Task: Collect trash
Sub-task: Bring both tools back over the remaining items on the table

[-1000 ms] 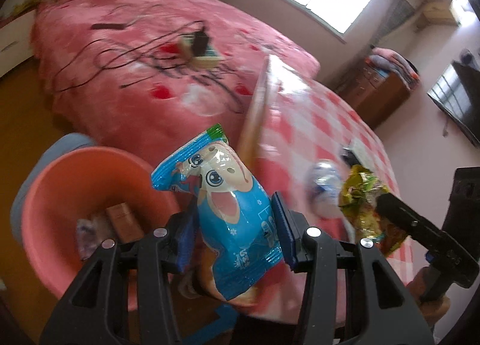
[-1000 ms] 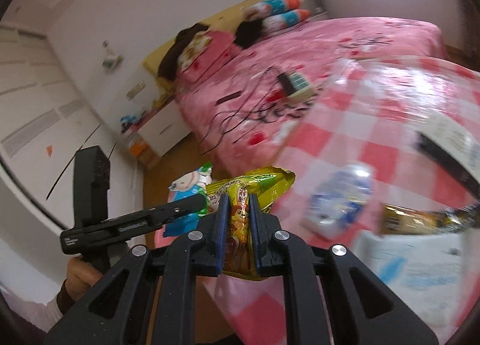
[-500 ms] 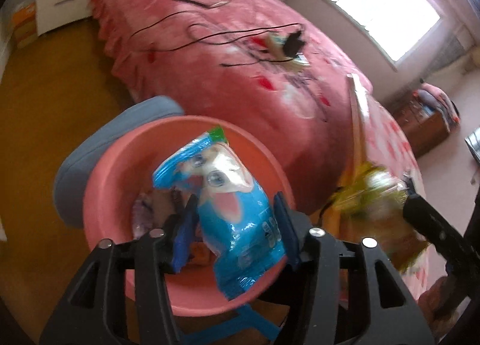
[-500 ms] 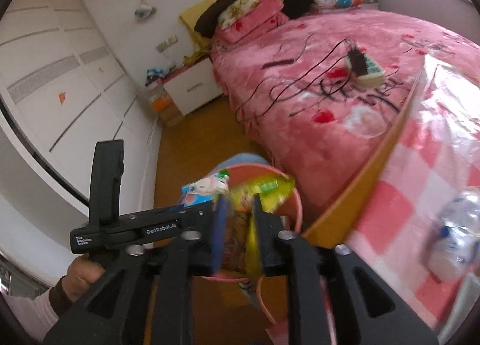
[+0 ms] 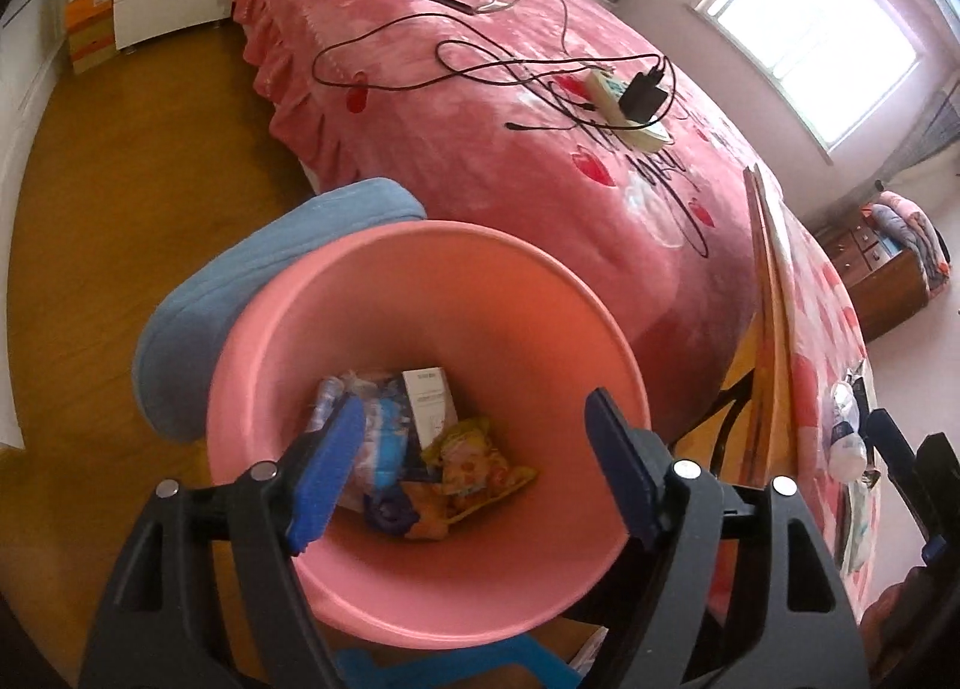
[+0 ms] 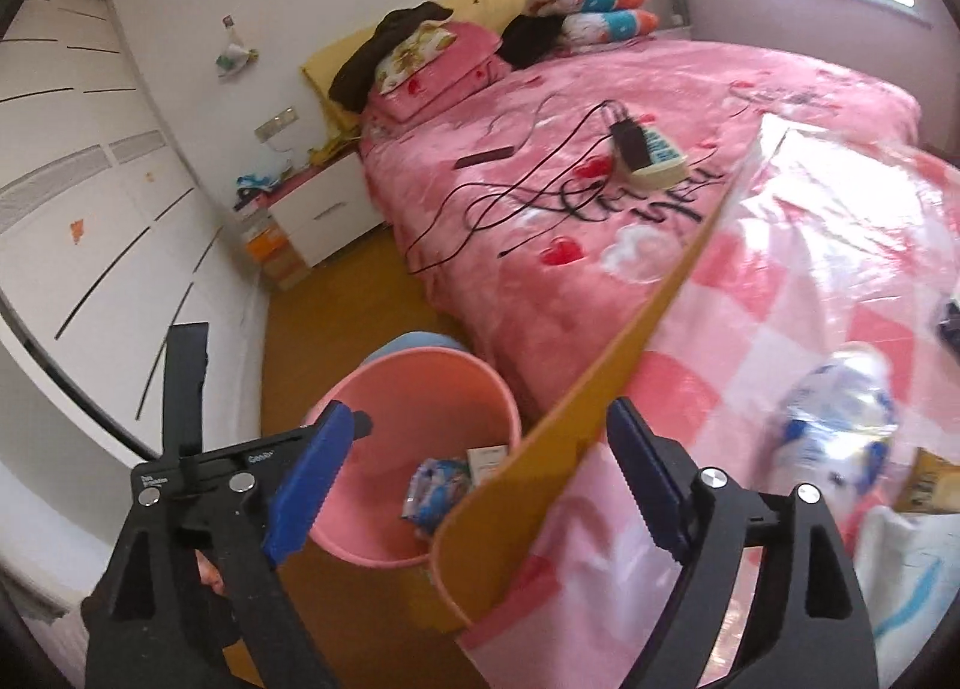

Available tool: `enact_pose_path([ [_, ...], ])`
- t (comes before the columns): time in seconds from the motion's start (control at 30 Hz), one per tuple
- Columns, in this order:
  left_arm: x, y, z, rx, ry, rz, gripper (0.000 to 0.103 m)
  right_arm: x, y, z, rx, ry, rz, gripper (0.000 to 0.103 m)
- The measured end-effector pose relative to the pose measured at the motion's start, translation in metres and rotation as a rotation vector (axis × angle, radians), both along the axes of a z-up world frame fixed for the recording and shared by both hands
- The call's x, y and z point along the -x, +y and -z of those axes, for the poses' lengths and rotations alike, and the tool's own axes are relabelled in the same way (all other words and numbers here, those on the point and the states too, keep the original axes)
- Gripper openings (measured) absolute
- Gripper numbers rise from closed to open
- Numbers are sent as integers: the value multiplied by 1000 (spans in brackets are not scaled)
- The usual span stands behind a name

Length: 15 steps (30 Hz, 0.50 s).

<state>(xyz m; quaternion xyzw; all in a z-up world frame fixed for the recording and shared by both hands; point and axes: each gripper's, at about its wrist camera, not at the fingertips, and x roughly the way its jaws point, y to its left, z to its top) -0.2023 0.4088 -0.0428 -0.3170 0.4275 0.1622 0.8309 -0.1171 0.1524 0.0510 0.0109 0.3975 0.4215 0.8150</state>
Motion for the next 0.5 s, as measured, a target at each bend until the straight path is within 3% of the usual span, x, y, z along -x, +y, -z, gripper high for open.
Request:
enact_pose_path([
  [0.23, -9, -24, -10, -11, -20, 61, 76, 7, -21, -3, 29, -59, 48, 88],
  [0.5, -21, -54, -27, -25, -54, 136, 77, 7, -43, 4, 41, -60, 81, 88],
])
